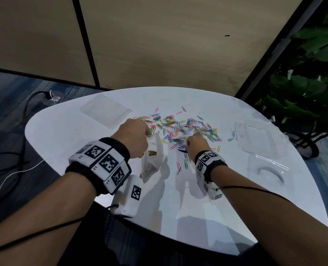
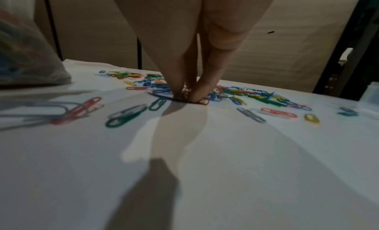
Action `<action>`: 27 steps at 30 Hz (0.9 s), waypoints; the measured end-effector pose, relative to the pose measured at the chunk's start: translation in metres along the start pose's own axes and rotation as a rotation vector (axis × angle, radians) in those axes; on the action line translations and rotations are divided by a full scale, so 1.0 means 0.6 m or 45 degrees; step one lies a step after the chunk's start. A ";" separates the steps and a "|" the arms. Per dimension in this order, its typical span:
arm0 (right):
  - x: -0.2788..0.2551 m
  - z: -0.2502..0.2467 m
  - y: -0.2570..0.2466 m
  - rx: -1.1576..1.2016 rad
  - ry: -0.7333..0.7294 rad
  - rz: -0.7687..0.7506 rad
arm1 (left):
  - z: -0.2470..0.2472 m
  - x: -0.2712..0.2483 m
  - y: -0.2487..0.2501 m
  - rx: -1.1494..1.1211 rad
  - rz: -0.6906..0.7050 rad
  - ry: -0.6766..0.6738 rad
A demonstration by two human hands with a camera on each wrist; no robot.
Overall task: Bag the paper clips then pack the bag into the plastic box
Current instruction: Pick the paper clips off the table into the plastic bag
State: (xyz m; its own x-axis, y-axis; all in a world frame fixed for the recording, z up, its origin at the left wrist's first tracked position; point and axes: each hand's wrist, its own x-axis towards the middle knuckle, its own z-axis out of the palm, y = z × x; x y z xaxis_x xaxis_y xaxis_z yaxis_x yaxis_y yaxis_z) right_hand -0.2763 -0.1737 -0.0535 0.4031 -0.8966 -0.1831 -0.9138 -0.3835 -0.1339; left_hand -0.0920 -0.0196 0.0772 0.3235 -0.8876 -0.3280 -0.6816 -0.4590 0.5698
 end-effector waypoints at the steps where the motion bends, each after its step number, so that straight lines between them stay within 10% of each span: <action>1: 0.000 -0.006 0.003 0.016 -0.008 0.028 | 0.000 0.000 0.000 0.006 0.000 0.000; 18: -0.006 -0.041 0.045 -0.166 -0.166 0.069 | 0.004 -0.001 0.012 -0.017 -0.011 -0.026; 27: -0.084 -0.160 -0.046 1.964 -0.356 0.094 | 0.007 -0.006 0.021 -0.024 -0.005 -0.024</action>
State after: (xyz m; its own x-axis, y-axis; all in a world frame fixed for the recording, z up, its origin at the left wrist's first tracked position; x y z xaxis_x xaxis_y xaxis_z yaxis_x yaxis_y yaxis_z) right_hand -0.2762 -0.1392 0.0530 0.5174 -0.7674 -0.3787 -0.0716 0.4022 -0.9128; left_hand -0.1044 -0.0219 0.0827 0.3131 -0.8851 -0.3443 -0.6681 -0.4630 0.5825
